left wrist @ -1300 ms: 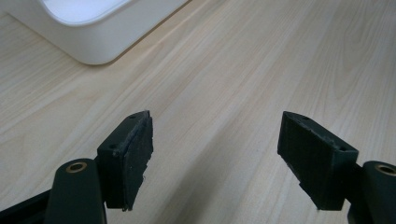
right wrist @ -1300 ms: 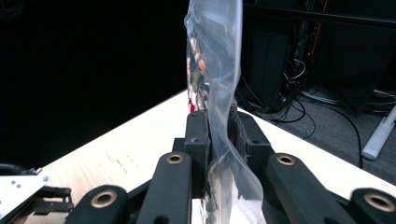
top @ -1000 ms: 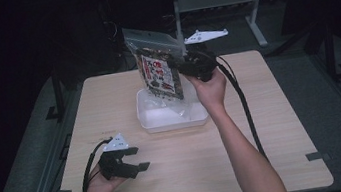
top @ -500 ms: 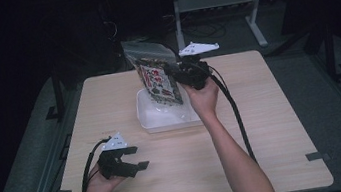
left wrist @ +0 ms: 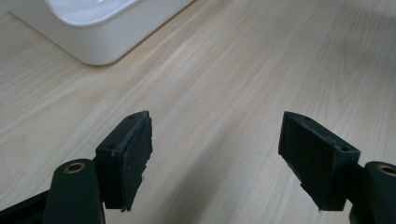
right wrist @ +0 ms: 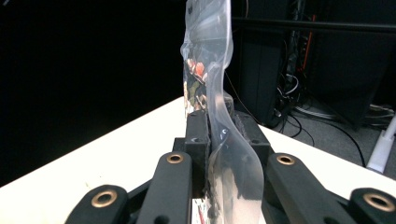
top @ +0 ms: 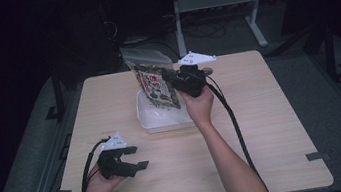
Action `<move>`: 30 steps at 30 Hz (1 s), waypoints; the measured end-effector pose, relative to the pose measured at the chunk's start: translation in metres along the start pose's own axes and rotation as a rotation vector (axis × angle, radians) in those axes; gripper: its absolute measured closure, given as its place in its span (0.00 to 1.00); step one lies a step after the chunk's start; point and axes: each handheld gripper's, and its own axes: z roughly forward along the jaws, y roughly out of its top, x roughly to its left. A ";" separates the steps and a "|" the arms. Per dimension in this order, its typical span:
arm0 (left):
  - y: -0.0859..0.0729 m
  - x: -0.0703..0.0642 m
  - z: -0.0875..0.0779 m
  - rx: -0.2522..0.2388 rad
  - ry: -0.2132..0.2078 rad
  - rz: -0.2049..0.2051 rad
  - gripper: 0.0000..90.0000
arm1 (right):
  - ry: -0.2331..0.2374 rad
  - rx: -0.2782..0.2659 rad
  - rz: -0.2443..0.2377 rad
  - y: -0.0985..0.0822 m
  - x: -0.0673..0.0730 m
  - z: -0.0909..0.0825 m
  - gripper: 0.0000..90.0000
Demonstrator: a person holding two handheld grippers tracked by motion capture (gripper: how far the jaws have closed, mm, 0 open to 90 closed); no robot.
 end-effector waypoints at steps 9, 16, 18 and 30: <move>0.000 0.000 0.000 0.001 0.002 0.000 0.28 | 0.006 0.003 0.001 -0.014 -0.005 -0.005 0.85; 0.000 0.001 -0.001 0.001 0.005 -0.002 0.28 | 0.010 0.025 0.001 -0.021 -0.008 -0.010 0.85; 0.000 0.001 0.000 0.002 0.005 -0.003 0.28 | 0.013 0.035 -0.002 -0.023 -0.008 -0.011 0.85; -0.001 0.001 0.000 0.000 0.004 -0.010 0.28 | 0.036 0.048 -0.002 -0.024 -0.012 -0.013 0.84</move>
